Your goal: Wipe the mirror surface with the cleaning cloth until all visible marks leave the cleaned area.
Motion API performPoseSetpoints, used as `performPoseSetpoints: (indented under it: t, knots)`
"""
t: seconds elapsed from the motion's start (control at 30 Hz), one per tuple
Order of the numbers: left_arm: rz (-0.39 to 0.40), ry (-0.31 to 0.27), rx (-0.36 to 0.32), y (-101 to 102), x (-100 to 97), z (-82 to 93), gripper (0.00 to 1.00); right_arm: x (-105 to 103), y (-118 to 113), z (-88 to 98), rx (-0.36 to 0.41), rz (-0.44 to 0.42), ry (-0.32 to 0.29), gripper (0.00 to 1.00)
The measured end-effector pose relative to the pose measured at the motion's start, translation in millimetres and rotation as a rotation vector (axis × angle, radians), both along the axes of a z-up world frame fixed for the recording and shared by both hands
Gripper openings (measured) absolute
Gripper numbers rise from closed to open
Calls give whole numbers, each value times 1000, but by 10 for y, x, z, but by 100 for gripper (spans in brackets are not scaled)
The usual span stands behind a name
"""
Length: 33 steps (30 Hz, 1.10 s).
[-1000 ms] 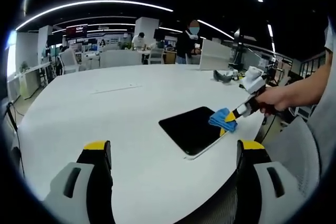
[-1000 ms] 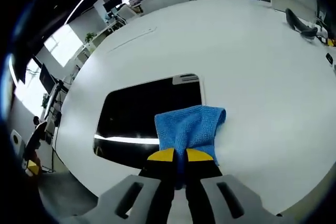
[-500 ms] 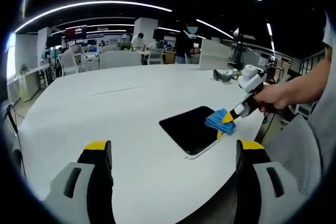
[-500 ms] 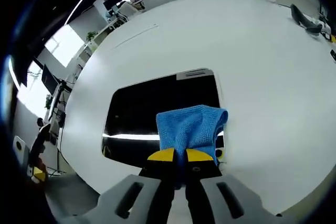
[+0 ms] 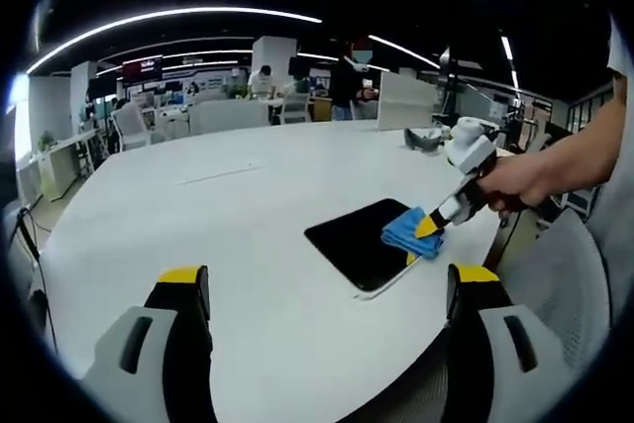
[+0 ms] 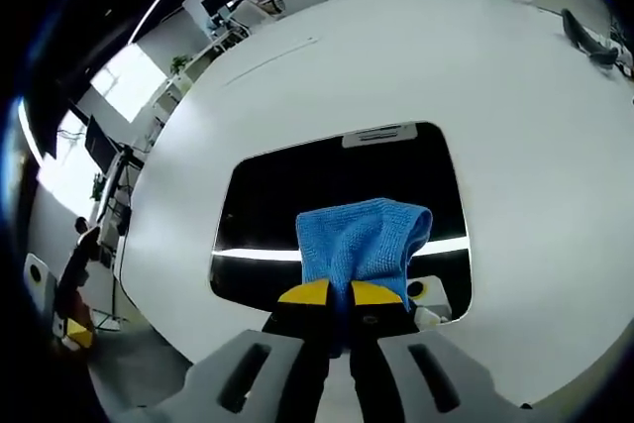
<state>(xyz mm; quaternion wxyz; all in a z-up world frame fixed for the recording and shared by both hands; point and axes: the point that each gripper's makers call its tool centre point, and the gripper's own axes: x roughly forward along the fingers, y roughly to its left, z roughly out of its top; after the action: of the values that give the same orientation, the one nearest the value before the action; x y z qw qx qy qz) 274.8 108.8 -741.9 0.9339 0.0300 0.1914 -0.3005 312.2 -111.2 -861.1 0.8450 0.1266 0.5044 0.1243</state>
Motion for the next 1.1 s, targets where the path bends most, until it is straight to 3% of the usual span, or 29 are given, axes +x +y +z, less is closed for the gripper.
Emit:
performPoseSetpoints:
  t: [0.37,0.87,1.1]
  knots:
    - [-29,86,41,-21,-41,-203,99,11,217,-7,22,-14,3,0]
    - [-24,126,46,12,-26,-275,99,6,725,-17,6,55,10,1]
    - [-18,107,38,28,-11,-225,99,0,868,-21,4,57,2,1]
